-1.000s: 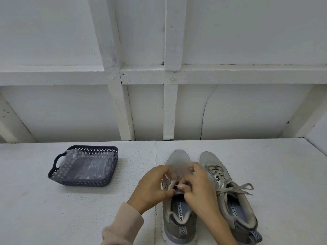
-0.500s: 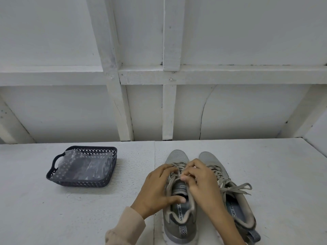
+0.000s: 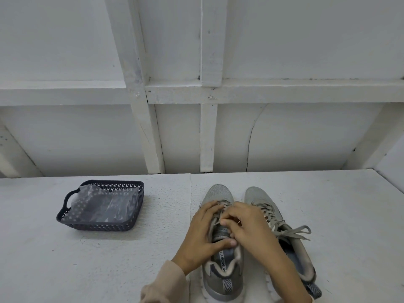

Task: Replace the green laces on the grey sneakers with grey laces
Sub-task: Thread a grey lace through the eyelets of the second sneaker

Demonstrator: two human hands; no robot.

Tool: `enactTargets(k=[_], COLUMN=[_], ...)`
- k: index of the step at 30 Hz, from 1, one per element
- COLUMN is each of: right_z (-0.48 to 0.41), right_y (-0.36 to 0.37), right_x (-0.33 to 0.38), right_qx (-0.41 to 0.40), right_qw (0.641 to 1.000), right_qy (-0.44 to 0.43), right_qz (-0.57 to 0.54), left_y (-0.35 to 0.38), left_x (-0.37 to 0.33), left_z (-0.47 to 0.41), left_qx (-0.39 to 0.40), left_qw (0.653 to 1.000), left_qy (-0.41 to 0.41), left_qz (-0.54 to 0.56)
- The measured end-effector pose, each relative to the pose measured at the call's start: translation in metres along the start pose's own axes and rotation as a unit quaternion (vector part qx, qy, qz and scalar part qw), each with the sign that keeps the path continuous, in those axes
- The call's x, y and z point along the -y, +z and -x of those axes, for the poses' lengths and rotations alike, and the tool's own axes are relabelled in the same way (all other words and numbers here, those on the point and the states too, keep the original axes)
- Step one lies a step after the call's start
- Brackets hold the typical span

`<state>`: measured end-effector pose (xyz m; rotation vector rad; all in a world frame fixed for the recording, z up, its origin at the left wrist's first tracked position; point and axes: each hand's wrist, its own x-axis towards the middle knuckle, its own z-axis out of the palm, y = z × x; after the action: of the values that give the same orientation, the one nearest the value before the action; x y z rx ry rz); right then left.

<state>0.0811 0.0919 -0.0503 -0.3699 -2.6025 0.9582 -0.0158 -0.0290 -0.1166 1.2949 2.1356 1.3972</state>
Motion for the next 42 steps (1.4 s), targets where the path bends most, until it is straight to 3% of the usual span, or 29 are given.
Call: enactTargets(k=[17, 24, 27, 35, 39, 42], right_z=[0.001, 0.005, 0.004, -0.013, -0.025, -0.031], right_y=[-0.013, -0.018, -0.025, -0.053, -0.062, -0.063], right_x=[0.009, 0.024, 0.034, 0.053, 0.058, 0.060], right_qx=[0.036, 0.025, -0.015, -0.063, -0.098, -0.076], right_qw=[0.997, 0.992, 0.988, 0.926, 0.862, 0.809], right_qy=[0.044, 0.044, 0.021, 0.008, -0.008, -0.018], right_qz=[-0.048, -0.113, -0.153, -0.372, -0.497, -0.583], left_y=[0.001, 0.004, 0.004, -0.001, -0.002, -0.002], left_x=[-0.001, -0.001, 0.002, -0.004, -0.002, -0.002], left_z=[0.002, 0.000, 0.001, 0.000, 0.001, 0.001], left_qx=[0.001, 0.002, 0.003, 0.000, 0.007, 0.017], left_qw=[0.998, 0.997, 0.996, 0.995, 0.995, 0.994], left_qy=[-0.046, -0.050, -0.049, -0.034, -0.046, -0.052], left_qz=[0.053, 0.064, 0.071, 0.089, 0.092, 0.091])
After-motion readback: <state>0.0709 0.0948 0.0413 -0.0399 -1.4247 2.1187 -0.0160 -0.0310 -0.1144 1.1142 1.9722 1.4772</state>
